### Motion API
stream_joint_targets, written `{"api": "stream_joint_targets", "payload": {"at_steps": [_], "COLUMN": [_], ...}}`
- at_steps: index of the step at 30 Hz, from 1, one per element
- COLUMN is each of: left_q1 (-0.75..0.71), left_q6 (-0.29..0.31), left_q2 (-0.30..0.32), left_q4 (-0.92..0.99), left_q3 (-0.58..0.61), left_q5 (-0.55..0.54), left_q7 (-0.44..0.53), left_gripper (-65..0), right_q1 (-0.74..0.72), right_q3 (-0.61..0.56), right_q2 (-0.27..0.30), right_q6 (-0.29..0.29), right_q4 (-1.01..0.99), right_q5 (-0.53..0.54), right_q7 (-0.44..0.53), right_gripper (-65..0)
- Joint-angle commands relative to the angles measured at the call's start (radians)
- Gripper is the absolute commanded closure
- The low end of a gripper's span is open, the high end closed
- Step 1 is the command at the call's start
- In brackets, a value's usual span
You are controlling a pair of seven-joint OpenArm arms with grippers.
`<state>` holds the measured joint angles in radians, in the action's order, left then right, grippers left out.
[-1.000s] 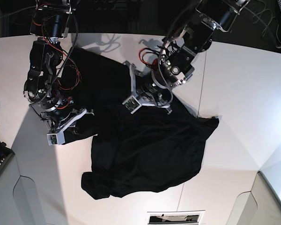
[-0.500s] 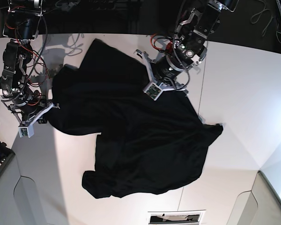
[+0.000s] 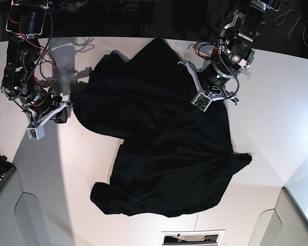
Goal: Layout the t-shirt on the table in an organized manner, then fold the t-shirt properly
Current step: 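Pull the shirt apart with both grippers, flattening it on the table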
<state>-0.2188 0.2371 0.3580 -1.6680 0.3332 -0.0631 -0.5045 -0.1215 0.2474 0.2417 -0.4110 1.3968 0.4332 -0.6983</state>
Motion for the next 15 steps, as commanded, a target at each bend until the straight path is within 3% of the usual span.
{"api": "stream_joint_targets", "payload": {"at_steps": [1,6,11,15], "left_q1": [-0.014,-0.014,-0.014,-0.014], "left_q6": [-0.003,0.04,0.04,0.04], "left_q2": [0.017,0.053,0.082,0.094], "left_q4": [0.011,0.011,0.011,0.011], "left_q3": [-0.003,-0.003,-0.003,-0.003], "left_q5": [0.023,0.002,-0.001,-0.001], "left_q7": [-0.113,-0.12,-0.121,-0.121], "left_gripper": [-2.0,-2.0,-2.0,-2.0], "right_q1": [-0.006,0.045,0.047,0.048], "right_q3": [0.008,0.005,0.005,0.005], "right_q2": [0.0,-0.084,-0.169,-0.192], "right_q6": [-0.008,-0.035,-0.038,-0.05], "right_q4": [0.067,0.284,0.247,0.159], "right_q5": [0.02,0.024,0.002,-0.039], "right_q7": [0.031,-0.017,-0.008,0.001], "right_gripper": [0.0,0.0,0.0,0.0]}}
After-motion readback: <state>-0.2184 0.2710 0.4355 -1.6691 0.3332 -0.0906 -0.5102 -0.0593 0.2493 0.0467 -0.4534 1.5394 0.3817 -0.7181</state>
